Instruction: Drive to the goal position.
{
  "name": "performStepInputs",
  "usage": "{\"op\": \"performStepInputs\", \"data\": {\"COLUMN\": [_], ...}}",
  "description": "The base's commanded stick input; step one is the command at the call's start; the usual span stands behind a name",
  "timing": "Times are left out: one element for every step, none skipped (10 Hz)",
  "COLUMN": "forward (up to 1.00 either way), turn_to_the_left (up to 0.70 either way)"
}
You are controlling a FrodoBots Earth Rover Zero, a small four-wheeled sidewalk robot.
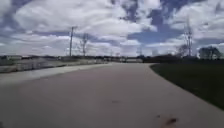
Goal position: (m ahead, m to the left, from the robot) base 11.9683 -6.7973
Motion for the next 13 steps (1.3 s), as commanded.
{"op": "performStepInputs", "data": {"forward": [1.00, 1.00, 1.00, 1.00, 1.00, 1.00, 1.00, 1.00, 1.00, 1.00, 1.00, 1.00, 1.00], "turn_to_the_left": [-0.03, -0.27, -0.13, 0.00, -0.23, -0.27, -0.27, -0.27, -0.27, -0.08, 0.00, 0.00, 0.00]}}
